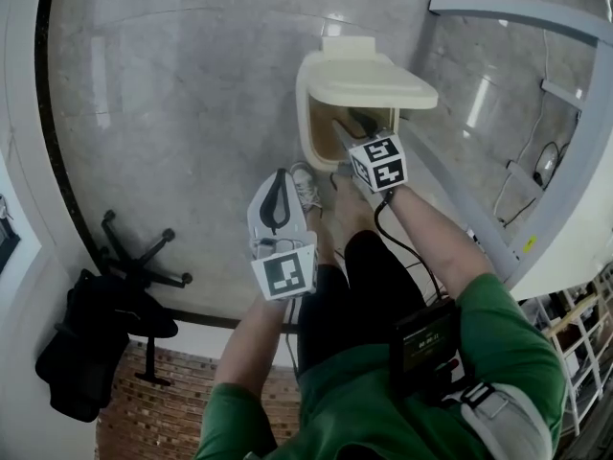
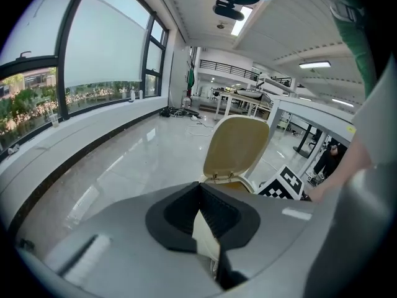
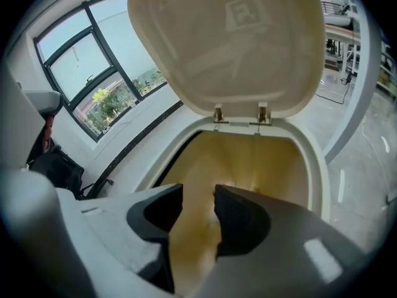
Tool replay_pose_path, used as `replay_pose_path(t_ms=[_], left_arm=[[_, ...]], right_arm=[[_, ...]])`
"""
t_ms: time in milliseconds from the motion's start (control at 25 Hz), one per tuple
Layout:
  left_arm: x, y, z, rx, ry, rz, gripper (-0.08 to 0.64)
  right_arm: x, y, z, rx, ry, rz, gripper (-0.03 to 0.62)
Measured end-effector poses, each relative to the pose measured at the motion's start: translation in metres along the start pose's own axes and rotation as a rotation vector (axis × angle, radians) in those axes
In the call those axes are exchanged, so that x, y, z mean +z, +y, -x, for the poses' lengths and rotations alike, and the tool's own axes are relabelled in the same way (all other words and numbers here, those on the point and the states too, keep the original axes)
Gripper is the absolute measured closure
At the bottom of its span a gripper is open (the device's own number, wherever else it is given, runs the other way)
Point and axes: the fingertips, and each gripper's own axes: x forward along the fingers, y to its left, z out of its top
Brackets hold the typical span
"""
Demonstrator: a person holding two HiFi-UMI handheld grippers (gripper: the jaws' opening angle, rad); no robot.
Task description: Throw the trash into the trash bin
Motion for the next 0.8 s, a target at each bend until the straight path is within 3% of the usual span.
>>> replay_pose_path(t_ms=[320,800], left_arm=[[-0.011,0.008,0.001,0.019,0.006,0.003,0.555],[0.052,-0.011,0.024,-0.028,-0.075,-0.061,0.555]], right_arm=[[-0.001,0.004,-0.008,0.014,-0.002,0.022,0.43],[0.043,0.017,0.066,-0.02,-0.081,0.038,0.553]])
